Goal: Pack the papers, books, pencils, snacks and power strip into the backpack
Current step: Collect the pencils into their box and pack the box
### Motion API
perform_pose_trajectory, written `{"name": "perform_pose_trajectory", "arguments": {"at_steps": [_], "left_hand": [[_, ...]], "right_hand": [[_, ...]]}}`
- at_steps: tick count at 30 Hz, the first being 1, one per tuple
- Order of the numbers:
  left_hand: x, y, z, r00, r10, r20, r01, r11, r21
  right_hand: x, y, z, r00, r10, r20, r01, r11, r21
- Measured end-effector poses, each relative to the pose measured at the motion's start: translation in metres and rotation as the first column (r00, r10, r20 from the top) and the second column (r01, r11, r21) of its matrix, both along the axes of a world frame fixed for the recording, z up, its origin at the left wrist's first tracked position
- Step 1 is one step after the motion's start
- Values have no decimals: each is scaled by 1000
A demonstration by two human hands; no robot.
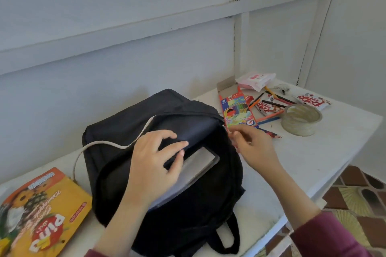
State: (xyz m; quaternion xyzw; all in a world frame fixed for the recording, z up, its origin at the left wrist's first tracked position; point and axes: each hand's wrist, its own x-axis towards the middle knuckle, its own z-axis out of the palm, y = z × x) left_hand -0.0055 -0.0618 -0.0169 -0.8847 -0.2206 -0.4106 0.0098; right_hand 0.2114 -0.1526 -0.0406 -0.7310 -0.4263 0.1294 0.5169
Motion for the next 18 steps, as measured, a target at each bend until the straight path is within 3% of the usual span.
{"name": "perform_pose_trajectory", "arguments": {"at_steps": [2,4,7,11,14,18], "left_hand": [[27,-19,-3,998,5,59,-11,995,97],[55,-38,-6,997,-49,52,45,996,73],[94,-64,-19,987,-161,-8,158,977,-145],[134,-83,-49,959,-184,-217,71,893,-445],[149,-92,-76,878,-130,-460,-53,930,-364],[159,-108,-91,881,-5,-472,-142,951,-273]], "right_hand": [[27,4,-1,999,-51,2,51,999,-13],[52,9,-7,996,-78,33,80,996,-39],[83,20,-14,989,-85,120,91,995,-46],[118,43,-11,994,87,66,-76,986,-150],[133,62,-11,976,200,-85,-215,949,-232],[149,69,-7,912,285,-293,-357,905,-230]]}}
